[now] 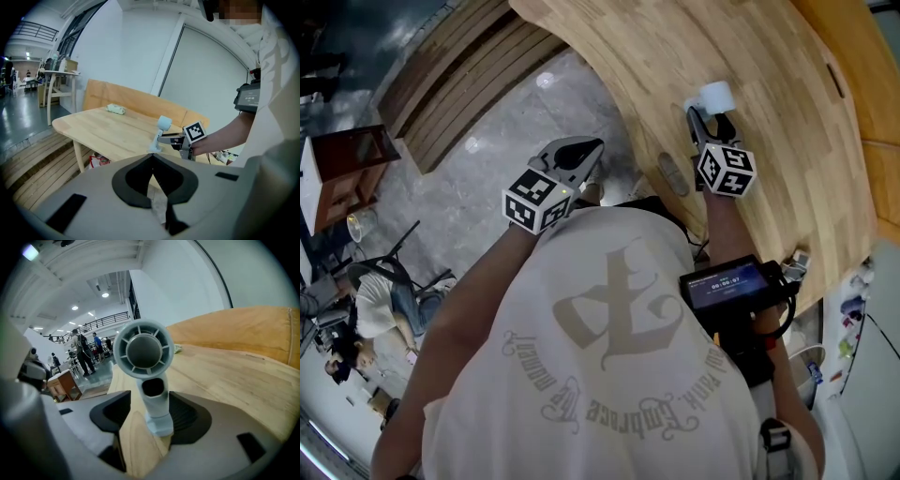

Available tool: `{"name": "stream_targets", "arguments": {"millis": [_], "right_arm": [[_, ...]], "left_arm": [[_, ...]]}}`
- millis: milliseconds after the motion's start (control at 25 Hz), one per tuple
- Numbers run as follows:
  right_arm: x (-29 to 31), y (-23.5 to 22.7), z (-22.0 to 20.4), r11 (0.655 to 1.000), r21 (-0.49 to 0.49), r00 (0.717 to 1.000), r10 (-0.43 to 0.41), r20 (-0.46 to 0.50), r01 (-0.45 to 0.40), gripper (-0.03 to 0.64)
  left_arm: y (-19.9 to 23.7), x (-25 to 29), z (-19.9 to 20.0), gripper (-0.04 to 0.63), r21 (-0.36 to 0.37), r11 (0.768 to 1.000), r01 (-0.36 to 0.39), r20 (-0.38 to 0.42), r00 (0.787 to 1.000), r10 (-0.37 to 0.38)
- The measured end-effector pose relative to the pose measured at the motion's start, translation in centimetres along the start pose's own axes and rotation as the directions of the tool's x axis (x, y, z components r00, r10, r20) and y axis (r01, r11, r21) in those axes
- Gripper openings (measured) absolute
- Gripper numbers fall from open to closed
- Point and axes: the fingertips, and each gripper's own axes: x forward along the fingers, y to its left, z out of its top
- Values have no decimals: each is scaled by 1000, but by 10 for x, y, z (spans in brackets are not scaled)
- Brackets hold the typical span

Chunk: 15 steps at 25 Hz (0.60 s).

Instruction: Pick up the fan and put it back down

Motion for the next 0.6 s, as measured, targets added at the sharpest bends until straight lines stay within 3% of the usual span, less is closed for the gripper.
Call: {"name": "stream_targets", "arguments": {"millis": [600], "right_arm": [[17, -10, -7, 999, -31, 999, -42, -32, 41, 227]], "left_arm": [[14, -17, -2, 11, -13, 999, -40, 4, 999, 41]]}}
